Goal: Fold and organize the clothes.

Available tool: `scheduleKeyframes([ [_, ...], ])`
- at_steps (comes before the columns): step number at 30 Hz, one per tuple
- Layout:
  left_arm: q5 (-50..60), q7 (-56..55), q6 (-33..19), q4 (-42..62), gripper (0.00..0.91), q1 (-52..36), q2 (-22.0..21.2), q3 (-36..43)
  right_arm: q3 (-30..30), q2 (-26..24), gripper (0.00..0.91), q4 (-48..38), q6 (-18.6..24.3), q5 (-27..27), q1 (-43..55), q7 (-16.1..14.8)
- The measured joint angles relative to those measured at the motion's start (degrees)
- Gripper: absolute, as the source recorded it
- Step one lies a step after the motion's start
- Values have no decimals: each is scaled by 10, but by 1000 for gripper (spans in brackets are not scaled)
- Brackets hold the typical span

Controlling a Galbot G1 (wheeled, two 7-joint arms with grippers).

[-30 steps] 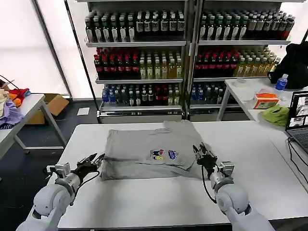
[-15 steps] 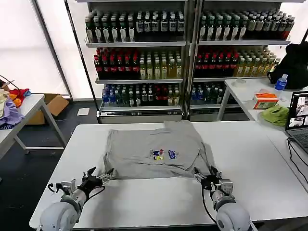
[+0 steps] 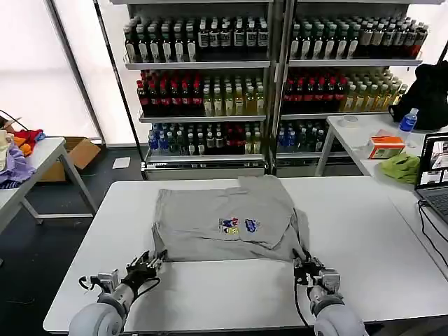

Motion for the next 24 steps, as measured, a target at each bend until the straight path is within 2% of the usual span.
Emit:
scheduleKeyframes([
  [11,-4,6,-4,-35,0,57,-14,-24,31,-24,0,53,14,-3,-68,-34],
  [23,15,4,10,-145,10,212,-37,-75,64,-27,0,155,11,-38,-218,-51],
  [24,16,3,12,-153,353,226,-37,-79,65,-26,312,161,10,-41,-226,-51],
])
